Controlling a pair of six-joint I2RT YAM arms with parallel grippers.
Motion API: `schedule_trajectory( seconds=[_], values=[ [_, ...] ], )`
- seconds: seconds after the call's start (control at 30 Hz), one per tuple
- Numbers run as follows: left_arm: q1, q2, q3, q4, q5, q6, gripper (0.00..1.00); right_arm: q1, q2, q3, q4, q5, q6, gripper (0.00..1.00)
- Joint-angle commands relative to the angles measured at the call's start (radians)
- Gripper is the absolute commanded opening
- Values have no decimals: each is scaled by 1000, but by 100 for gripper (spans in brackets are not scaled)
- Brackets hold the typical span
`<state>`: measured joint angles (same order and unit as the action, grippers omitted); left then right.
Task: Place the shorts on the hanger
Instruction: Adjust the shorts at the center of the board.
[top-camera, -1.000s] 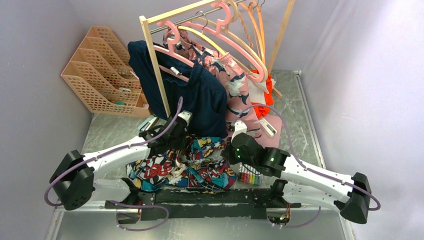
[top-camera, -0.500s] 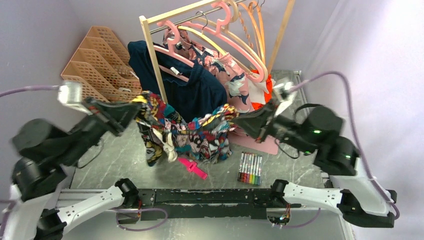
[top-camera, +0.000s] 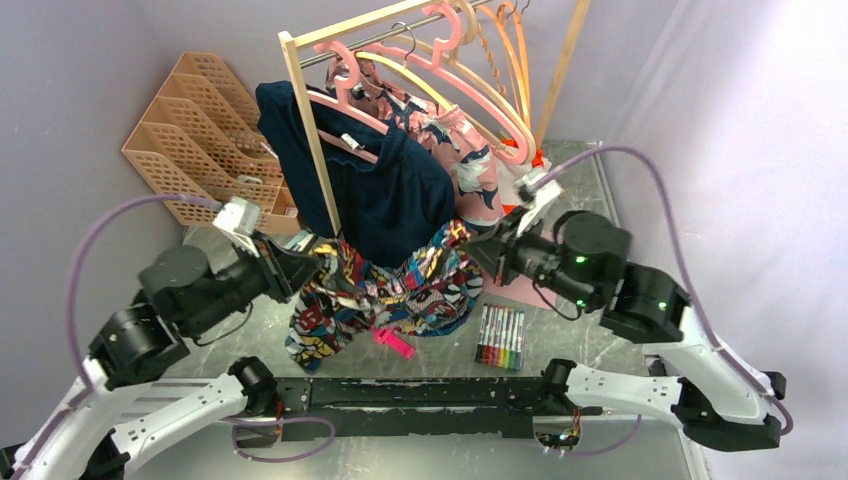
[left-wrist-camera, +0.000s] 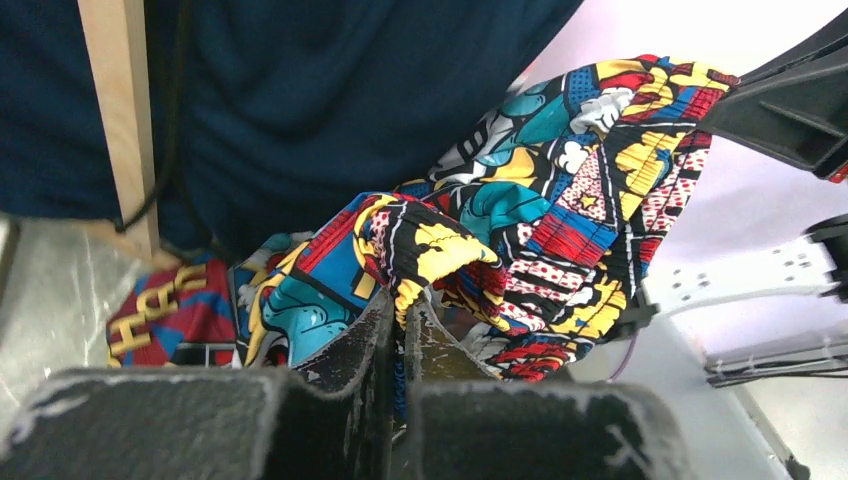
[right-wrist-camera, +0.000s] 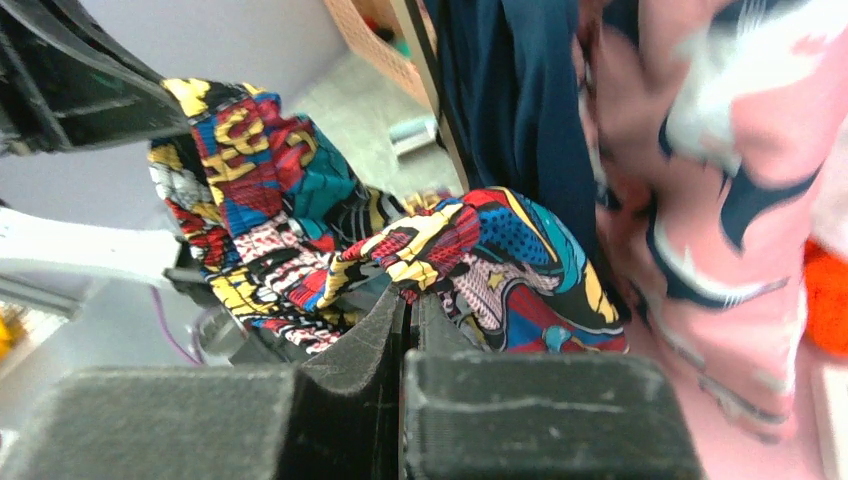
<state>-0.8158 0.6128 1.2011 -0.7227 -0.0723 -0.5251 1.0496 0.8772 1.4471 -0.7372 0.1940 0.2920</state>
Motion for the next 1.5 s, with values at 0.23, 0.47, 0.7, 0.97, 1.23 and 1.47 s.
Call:
schedule_trajectory(
  seconds=[0.23, 0.47, 0.7, 0.97, 1.23, 1.47],
  values=[
    [-5, -100, -476, 67, 28, -180, 7, -4, -100, -482, 19, 161, 280, 0],
    [-5, -14, -615, 193, 25, -221, 11, -4, -163, -626, 72, 203, 362, 0],
    [-82, 184, -655, 249, -71, -216, 19, -3, -160, -627, 24, 182, 330, 0],
    [-155, 253, -612, 218, -145, -182, 52, -3, -158, -586, -27, 184, 292, 0],
    [-164, 319, -454, 100, -185, -2, 73, -2, -137, -553, -45, 163, 235, 0],
    [-169, 302, -392, 156, -84, 278, 88, -2, -143, -538, -56, 128, 206, 0]
  ],
)
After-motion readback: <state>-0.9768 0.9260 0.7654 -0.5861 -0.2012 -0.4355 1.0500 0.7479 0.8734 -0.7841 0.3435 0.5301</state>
